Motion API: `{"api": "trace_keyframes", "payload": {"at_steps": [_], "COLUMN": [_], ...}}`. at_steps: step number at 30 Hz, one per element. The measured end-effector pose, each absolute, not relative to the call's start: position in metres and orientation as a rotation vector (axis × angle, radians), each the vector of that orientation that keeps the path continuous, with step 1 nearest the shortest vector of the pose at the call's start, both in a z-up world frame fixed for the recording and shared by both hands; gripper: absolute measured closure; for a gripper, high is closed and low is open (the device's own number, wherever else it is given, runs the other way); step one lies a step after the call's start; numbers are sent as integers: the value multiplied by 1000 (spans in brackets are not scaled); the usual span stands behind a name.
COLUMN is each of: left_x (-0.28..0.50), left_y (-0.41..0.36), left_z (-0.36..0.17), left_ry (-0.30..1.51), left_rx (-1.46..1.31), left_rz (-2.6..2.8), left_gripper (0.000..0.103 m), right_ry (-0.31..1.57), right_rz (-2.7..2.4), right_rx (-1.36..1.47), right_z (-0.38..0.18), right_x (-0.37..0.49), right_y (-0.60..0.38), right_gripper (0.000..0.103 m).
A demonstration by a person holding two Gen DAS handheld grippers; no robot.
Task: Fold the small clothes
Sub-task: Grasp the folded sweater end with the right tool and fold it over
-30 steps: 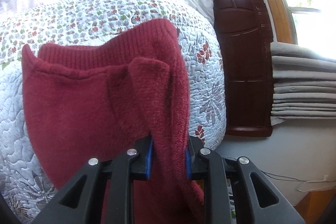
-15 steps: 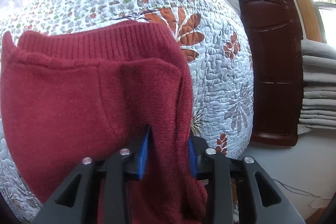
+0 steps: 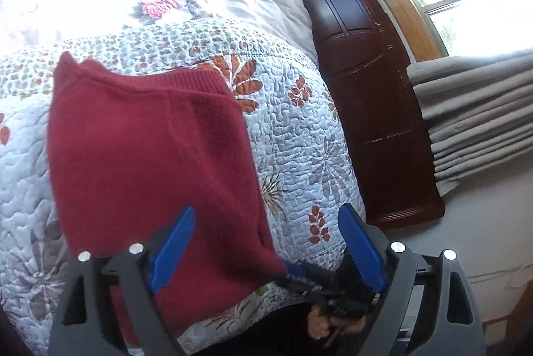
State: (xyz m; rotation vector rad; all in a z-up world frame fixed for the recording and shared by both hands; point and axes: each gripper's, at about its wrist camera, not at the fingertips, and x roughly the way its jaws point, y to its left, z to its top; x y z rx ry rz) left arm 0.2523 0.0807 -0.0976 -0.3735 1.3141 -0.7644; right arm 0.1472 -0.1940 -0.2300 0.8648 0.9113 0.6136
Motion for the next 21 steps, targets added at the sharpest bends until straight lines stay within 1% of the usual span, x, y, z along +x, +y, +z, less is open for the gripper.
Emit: {"api": "trace_keyframes", "payload": {"at_steps": [5,9,10,11,12,13,17,21], "left_x": [202,184,182,182,181,181,180,183], "left_y": [123,136,136,136,136,134,120,87], "left_z": [-108,-125,-127,-128,-128,-126,-120,-144], "left_ry": [1300,1322,1322,1319,1316,1314,1304,1385], "left_rx": [-419,-465,-476,-482,-482,-485,-478,-408], "left_rz": [-727,-707,-709,-710,-713,-721,-822,-863], "left_gripper": [15,15,15,15,15,15,15,15], "right_ry": [900,986,1018,1060,1096,1111,1092,1193], "right_rz": [738,866,891,917,931,936,922,892], "right_rx": [544,347,327,317,315,338,446,464], "right_z": [-189,-190,-196,-202,-208,-211,-212,-243], "right_x": [163,186,191,197,201,204,202,198], "right_y": [-183,-148,-141,-136,-134,-139,-180,-184], "right_gripper": [51,51,57,71,93,95,95,94]}}
